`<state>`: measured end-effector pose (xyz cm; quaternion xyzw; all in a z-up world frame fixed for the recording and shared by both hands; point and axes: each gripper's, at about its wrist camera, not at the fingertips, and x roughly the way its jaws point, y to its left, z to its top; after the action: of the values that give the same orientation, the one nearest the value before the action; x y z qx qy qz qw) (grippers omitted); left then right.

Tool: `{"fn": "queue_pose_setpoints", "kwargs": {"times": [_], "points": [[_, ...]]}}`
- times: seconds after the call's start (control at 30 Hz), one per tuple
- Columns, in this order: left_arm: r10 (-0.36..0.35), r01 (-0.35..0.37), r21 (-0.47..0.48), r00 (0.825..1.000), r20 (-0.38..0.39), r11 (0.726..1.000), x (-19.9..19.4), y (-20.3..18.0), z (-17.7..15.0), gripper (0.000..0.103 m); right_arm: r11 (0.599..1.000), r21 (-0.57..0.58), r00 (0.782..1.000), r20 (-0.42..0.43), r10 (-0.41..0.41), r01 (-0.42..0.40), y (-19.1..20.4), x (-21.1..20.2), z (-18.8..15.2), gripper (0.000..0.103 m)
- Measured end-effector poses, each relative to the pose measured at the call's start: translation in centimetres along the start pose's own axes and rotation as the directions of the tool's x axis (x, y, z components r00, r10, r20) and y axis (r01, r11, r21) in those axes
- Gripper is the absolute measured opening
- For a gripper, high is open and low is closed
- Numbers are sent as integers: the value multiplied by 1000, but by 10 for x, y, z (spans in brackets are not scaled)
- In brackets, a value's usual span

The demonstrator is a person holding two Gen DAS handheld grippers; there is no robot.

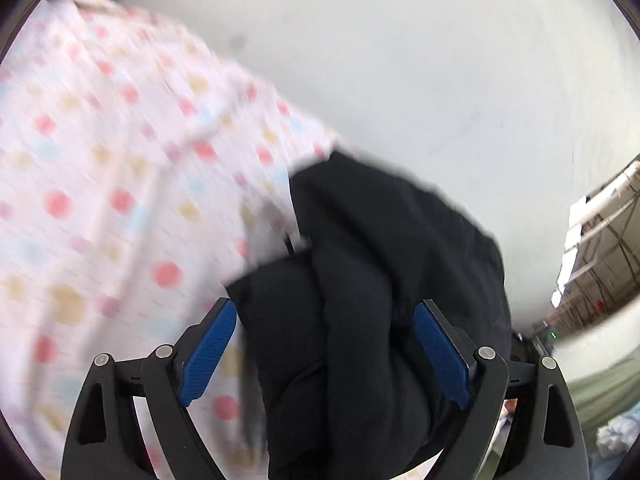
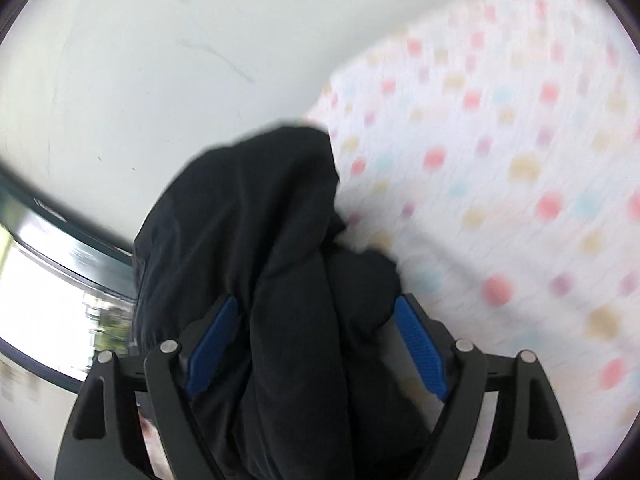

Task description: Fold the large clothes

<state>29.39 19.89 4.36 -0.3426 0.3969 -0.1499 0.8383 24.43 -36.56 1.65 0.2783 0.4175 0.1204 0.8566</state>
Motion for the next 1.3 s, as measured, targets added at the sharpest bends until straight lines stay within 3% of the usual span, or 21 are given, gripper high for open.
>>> {"fn": "queue_pose_setpoints", "kwargs": {"times": [0.1, 0.23, 0.27, 0.43, 0.57, 0.7, 0.9, 1.3], "points": [[100, -105, 72, 993, 70, 992, -22, -25, 4, 89, 985, -137, 993, 68, -93, 102, 42, -20, -5, 81], [173, -193, 170, 977, 125, 966, -29, -60, -13, 89, 955, -263, 987, 119, -108, 136, 90, -27, -27, 81], [184, -208, 193, 974, 135, 959, -31, -60, -24, 90, 949, -282, 986, 124, -109, 140, 85, -29, -15, 81], [225, -278, 318, 955, 193, 906, 8, -106, -55, 90, 914, -374, 983, 149, -106, 155, 133, 0, -41, 81], [219, -269, 371, 960, 173, 889, 40, -129, -59, 90, 882, -436, 980, 161, -119, 179, 157, 21, -51, 81], [250, -298, 420, 954, 168, 857, 71, -143, -60, 90, 857, -476, 976, 180, -123, 196, 175, 38, -56, 81], [266, -323, 444, 946, 187, 836, 95, -145, -56, 91, 839, -502, 974, 182, -136, 211, 171, 64, -54, 81], [293, -335, 457, 942, 162, 824, 133, -141, -40, 95, 862, -459, 973, 171, -154, 217, 149, 98, -33, 81]]}}
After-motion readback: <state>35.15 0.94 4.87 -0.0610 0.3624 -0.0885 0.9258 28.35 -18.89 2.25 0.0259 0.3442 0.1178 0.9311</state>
